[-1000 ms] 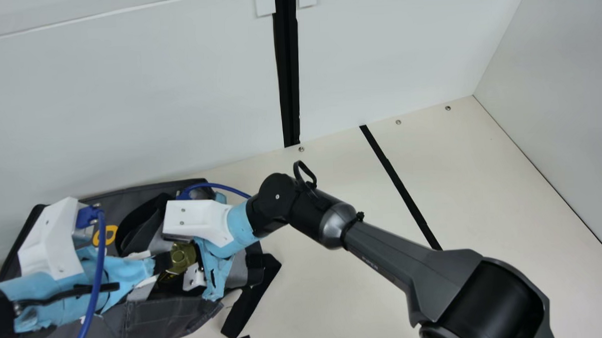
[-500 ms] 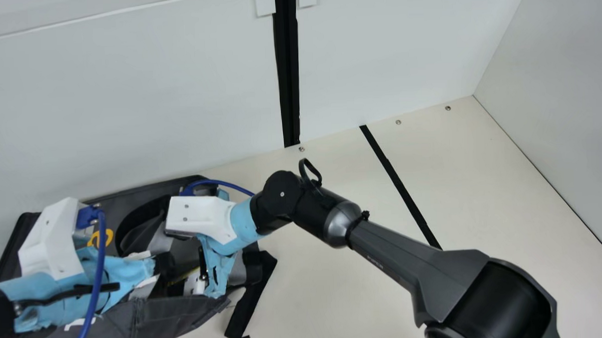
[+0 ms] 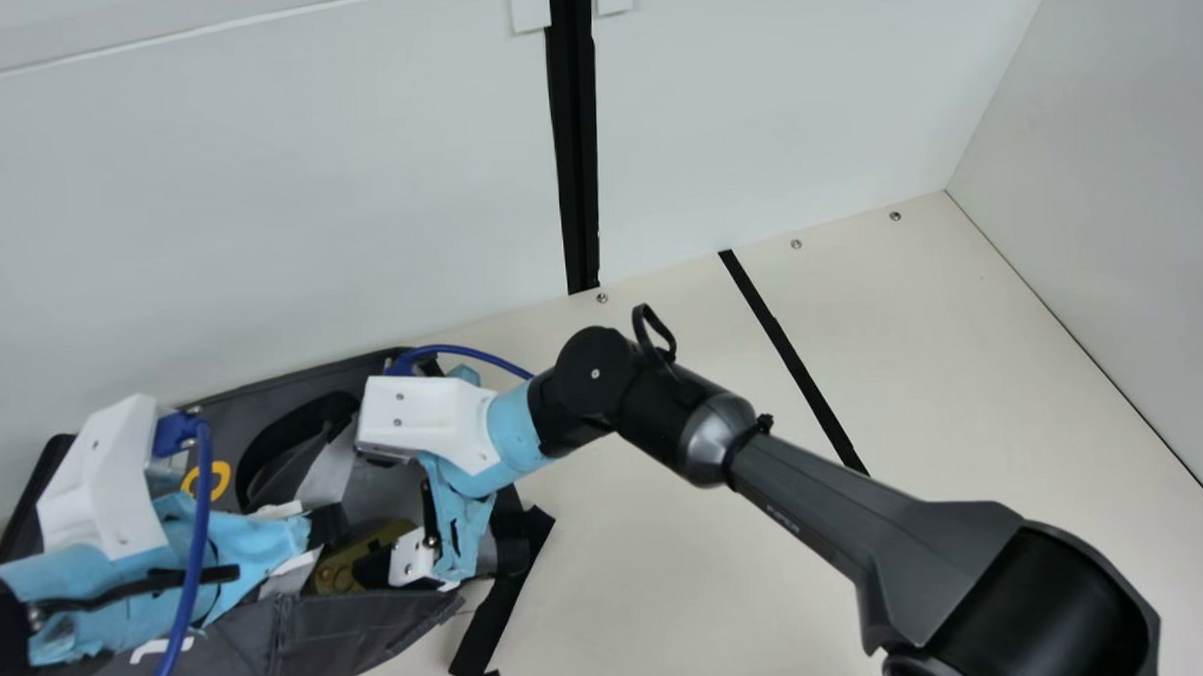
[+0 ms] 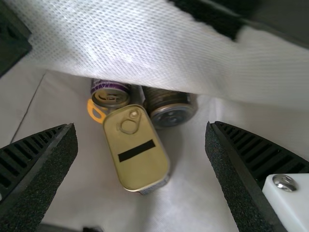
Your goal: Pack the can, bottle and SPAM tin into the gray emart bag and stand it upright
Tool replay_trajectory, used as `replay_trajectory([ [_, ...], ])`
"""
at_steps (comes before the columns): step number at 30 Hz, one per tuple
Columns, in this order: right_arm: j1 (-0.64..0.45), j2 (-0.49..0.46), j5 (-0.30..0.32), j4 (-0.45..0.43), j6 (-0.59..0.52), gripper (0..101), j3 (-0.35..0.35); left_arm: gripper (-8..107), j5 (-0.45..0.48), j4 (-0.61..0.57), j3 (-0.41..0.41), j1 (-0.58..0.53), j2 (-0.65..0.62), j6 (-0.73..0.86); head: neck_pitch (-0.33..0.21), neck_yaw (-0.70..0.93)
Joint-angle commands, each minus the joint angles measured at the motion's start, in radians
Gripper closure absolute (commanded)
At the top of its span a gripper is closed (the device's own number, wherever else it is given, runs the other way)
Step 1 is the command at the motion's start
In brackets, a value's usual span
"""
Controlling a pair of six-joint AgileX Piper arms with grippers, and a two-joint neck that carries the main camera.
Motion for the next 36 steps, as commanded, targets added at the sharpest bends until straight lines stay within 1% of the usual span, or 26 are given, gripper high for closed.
replay_trajectory([
  [1, -0.010, -0.009, 0.003, 0.001, -0.006, 6, 0.008, 107, 0.000, 0.000, 0.000, 0.000, 0.000, 0.000, -0.023, -0.001],
  [16, -0.116, -0.093, 0.049, 0.016, -0.056, 6, 0.076, 107, 0.000, 0.000, 0.000, 0.000, 0.000, 0.000, -0.023, -0.001],
  [36, -0.261, -0.187, 0.126, 0.018, -0.114, 6, 0.134, 107, 0.000, 0.000, 0.000, 0.000, 0.000, 0.000, -0.023, -0.001],
])
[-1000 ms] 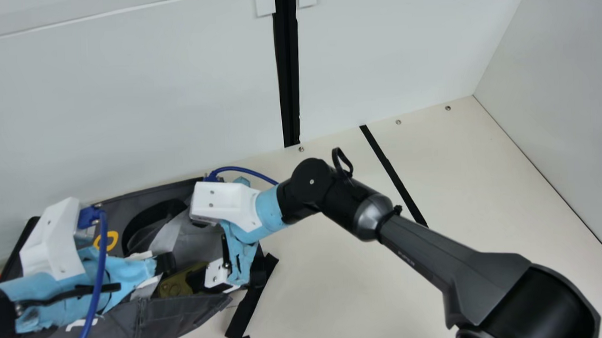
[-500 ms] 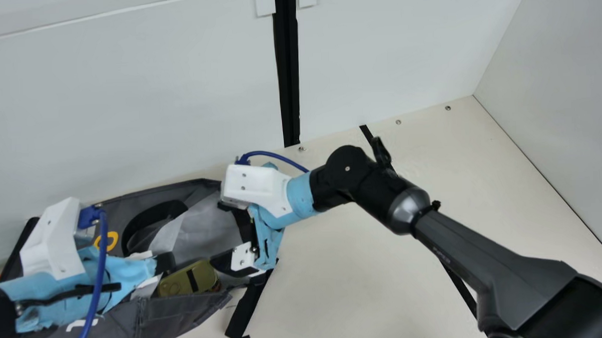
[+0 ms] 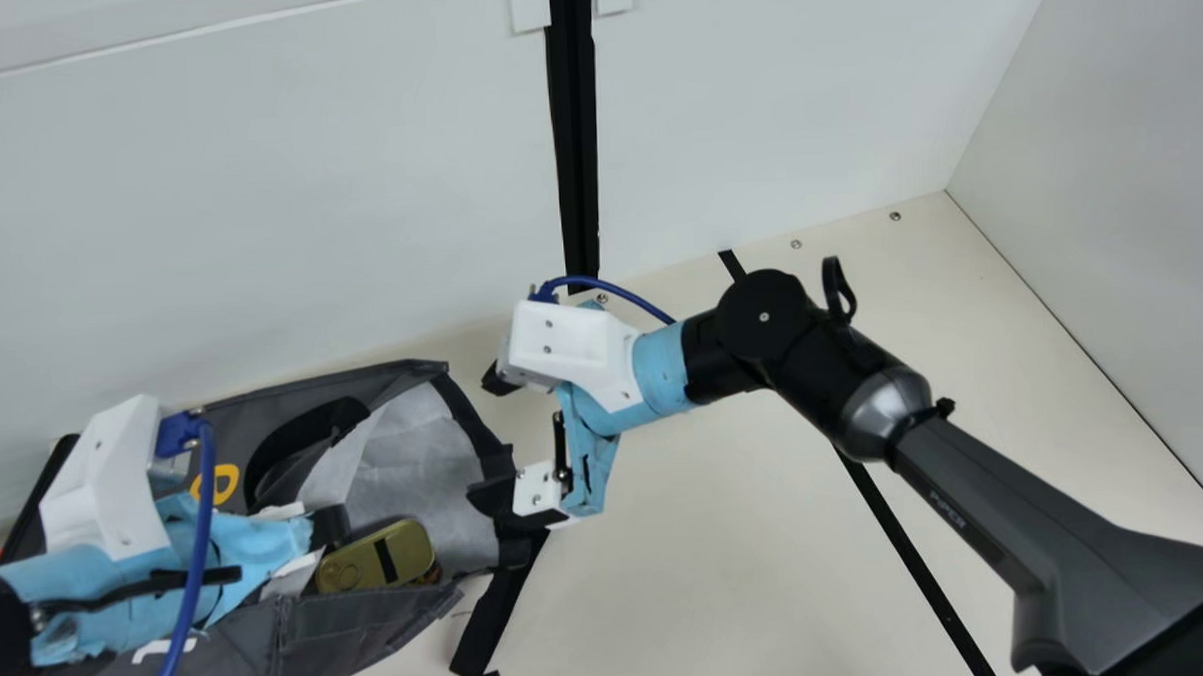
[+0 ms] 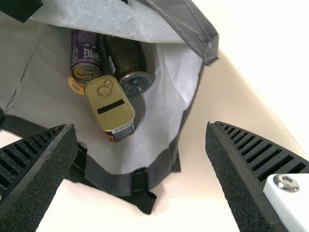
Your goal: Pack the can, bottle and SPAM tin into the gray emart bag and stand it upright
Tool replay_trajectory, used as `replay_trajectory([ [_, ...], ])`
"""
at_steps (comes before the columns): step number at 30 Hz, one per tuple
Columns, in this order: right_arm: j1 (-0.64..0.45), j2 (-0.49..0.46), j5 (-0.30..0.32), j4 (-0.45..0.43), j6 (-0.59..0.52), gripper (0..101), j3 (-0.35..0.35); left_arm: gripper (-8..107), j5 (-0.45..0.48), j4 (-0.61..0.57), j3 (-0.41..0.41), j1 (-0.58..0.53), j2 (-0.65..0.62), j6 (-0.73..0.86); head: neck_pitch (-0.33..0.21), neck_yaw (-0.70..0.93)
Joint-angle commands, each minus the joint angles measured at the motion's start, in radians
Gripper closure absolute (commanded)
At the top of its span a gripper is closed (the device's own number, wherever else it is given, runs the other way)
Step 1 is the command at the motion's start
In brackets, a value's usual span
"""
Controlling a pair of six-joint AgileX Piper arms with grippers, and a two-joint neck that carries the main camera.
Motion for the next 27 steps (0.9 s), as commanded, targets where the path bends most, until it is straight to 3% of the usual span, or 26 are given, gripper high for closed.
replay_trajectory([
  [1, -0.012, -0.007, 0.005, 0.000, -0.003, 6, 0.004, 107, 0.000, 0.000, 0.000, 0.000, 0.000, 0.000, -0.023, -0.002],
  [27, -0.259, -0.140, 0.017, -0.021, 0.011, 6, 0.083, 107, 0.000, 0.000, 0.000, 0.000, 0.000, 0.000, -0.023, -0.002],
])
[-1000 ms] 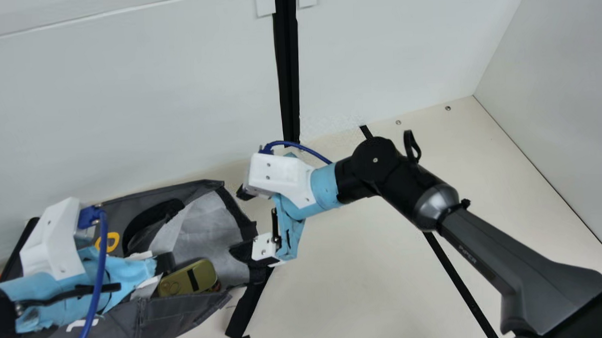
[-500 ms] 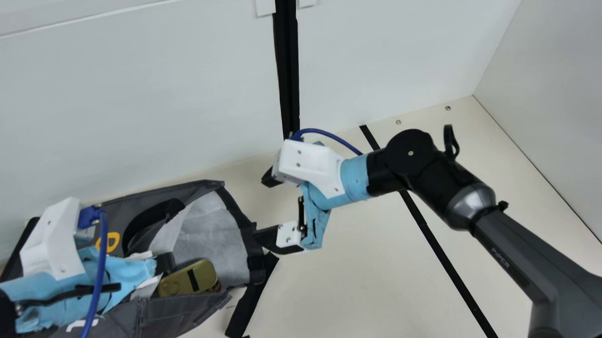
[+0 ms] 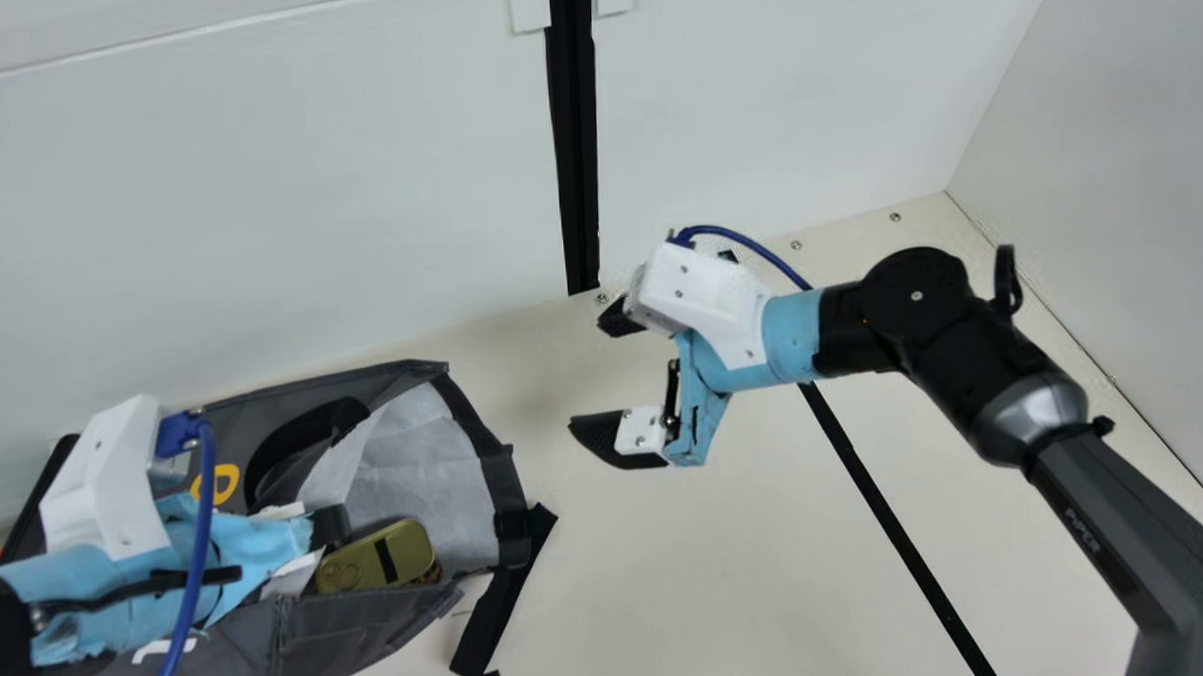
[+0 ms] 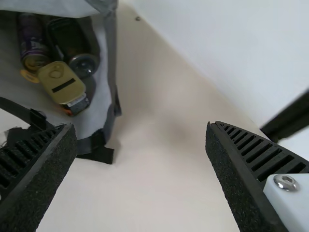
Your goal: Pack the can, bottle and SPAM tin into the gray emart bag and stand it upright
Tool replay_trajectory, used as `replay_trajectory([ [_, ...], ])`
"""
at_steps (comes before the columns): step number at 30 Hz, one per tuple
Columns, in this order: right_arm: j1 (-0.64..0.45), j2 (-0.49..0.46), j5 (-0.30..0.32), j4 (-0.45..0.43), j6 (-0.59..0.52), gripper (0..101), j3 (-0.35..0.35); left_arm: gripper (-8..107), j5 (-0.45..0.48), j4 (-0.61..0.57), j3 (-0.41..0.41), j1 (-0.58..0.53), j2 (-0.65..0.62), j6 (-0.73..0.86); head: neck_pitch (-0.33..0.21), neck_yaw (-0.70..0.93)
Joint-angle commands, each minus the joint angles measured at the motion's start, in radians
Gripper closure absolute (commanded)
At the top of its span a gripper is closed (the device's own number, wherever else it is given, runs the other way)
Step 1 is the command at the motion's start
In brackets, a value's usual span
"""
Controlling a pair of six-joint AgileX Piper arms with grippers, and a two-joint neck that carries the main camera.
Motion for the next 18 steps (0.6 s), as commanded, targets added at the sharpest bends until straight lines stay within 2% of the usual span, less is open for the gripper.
replay_trajectory([
  [1, -0.019, -0.010, -0.004, -0.003, 0.004, 6, 0.007, 107, 0.000, 0.000, 0.000, 0.000, 0.000, 0.000, -0.023, -0.002],
  [8, -0.079, -0.053, -0.019, -0.017, 0.025, 6, 0.036, 107, 0.000, 0.000, 0.000, 0.000, 0.000, 0.000, -0.023, -0.002],
  [18, -0.148, -0.137, -0.073, -0.067, 0.089, 6, 0.082, 107, 0.000, 0.000, 0.000, 0.000, 0.000, 0.000, -0.023, -0.002],
])
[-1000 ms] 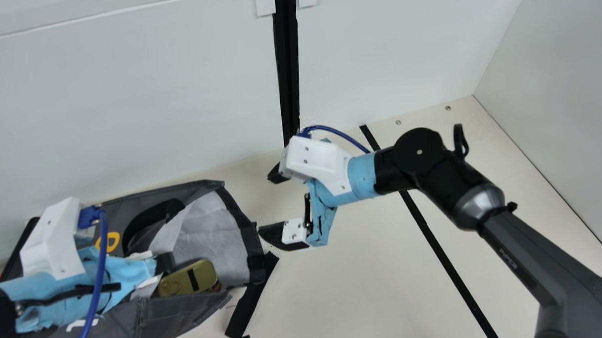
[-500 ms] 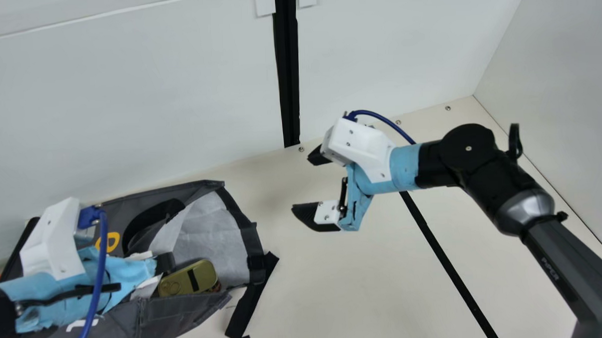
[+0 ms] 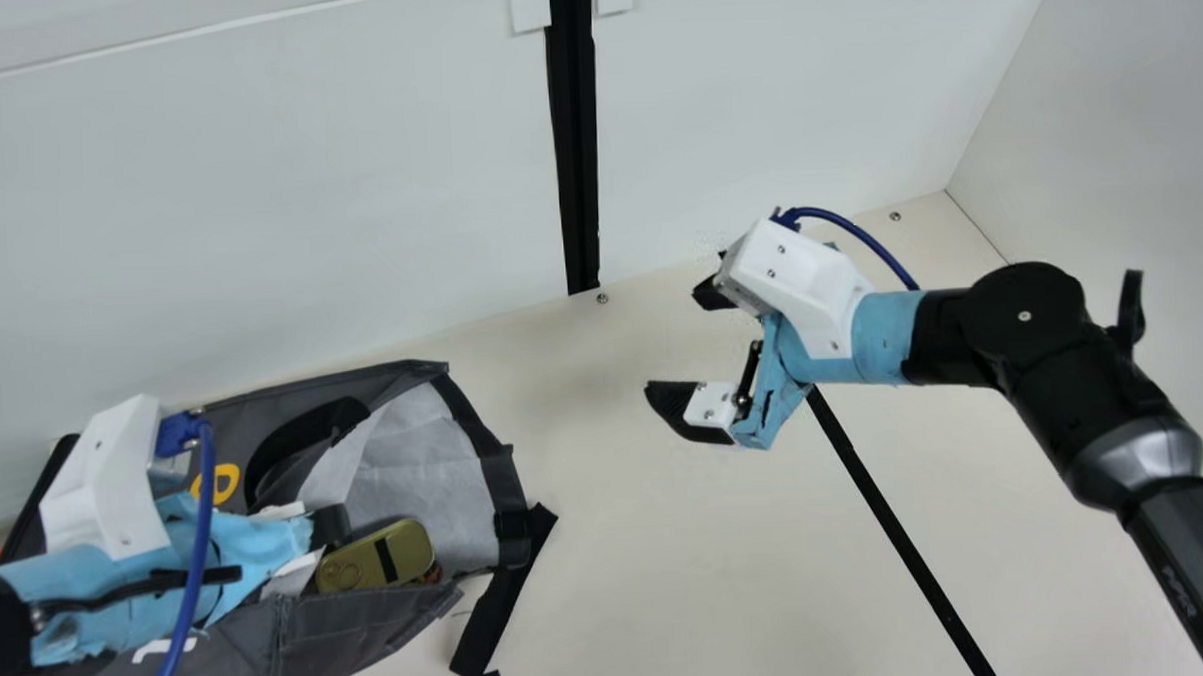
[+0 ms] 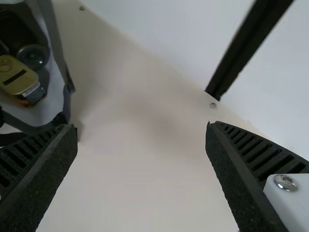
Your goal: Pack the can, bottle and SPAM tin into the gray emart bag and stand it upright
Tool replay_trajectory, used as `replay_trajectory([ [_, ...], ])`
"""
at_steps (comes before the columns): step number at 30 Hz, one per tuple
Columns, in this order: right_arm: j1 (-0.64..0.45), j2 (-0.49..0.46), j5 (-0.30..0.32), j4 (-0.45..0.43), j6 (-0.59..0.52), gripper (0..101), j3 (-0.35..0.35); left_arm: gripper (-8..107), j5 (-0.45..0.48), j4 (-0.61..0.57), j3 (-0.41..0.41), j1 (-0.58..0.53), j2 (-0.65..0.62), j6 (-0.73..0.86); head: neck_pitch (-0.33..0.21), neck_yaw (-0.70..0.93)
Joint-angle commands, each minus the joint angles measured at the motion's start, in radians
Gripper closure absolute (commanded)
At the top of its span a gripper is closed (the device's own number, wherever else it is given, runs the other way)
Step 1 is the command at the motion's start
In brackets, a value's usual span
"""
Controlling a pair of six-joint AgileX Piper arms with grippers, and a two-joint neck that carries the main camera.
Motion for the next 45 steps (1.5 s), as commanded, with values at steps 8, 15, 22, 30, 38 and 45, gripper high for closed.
replay_trajectory([
  [8, -0.049, -0.084, -0.063, -0.098, 0.105, 6, 0.038, 107, 0.000, 0.000, 0.000, 0.000, 0.000, 0.000, -0.023, -0.001],
  [15, -0.083, -0.150, -0.118, -0.212, 0.215, 6, 0.072, 107, 0.000, 0.000, 0.000, 0.000, 0.000, 0.000, -0.023, -0.001],
  [22, -0.106, -0.222, -0.158, -0.360, 0.356, 6, 0.101, 107, 0.000, 0.000, 0.000, 0.000, 0.000, 0.000, -0.023, -0.001],
  [30, -0.133, -0.295, -0.154, -0.531, 0.527, 6, 0.106, 107, 0.000, 0.000, 0.000, 0.000, 0.000, 0.000, -0.023, -0.001],
  [38, -0.164, -0.354, -0.112, -0.682, 0.685, 6, 0.089, 107, 0.000, 0.000, 0.000, 0.000, 0.000, 0.000, -0.023, -0.001],
  [45, -0.186, -0.389, -0.051, -0.779, 0.831, 6, 0.055, 107, 0.000, 0.000, 0.000, 0.000, 0.000, 0.000, -0.023, -0.001],
])
